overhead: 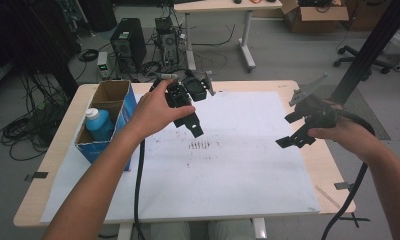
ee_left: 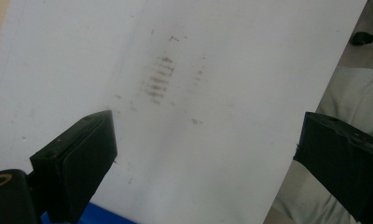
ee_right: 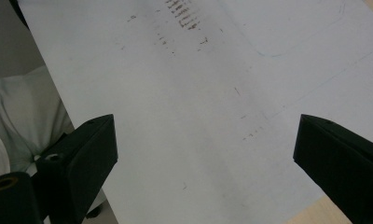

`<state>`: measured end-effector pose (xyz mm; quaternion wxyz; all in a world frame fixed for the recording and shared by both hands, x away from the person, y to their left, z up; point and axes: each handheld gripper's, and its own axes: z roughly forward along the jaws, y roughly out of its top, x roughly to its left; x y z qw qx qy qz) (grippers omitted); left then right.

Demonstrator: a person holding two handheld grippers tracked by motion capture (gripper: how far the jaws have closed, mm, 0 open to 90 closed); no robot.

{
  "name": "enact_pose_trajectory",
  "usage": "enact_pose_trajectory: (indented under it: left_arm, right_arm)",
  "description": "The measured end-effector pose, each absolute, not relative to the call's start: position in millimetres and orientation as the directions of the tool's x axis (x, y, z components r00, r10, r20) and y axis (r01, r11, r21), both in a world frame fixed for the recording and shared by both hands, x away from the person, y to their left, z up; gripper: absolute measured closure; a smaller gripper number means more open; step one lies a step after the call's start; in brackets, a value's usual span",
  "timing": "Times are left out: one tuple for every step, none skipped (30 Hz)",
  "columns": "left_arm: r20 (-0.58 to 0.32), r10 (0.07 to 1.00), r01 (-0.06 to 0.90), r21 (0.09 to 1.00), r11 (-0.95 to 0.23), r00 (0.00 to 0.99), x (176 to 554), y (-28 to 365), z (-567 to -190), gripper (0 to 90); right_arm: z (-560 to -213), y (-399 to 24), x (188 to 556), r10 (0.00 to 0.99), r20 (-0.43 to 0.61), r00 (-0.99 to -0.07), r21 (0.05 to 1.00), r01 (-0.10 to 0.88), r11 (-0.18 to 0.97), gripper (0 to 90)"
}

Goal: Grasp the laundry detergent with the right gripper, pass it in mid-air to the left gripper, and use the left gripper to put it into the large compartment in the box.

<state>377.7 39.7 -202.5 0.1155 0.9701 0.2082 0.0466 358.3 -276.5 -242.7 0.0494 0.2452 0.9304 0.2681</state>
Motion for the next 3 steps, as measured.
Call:
enact_pose_trajectory:
  left_arm:
    - [0.040, 0.418, 0.397, 0.243, -0.885, 0.908, 377.3, 39.4, -202.5, 5.3]
    - [0.040, 0.418, 0.397, 0.244, -0.885, 0.908, 377.2, 39.4, -202.5, 5.3]
    - [0.042, 0.415, 0.394, 0.243, -0.887, 0.909, 377.4, 39.5, -202.4, 5.2]
  right_arm:
    - [-242.5, -276.6, 358.2, 0.482, 0.039, -0.875, 0.524, 0.428, 0.736, 6.0]
    - [-242.3, -276.8, 358.1, 0.483, 0.039, -0.875, 0.525, 0.429, 0.735, 6.1]
    - [-242.3, -277.1, 357.9, 0.484, 0.039, -0.874, 0.527, 0.430, 0.733, 6.1]
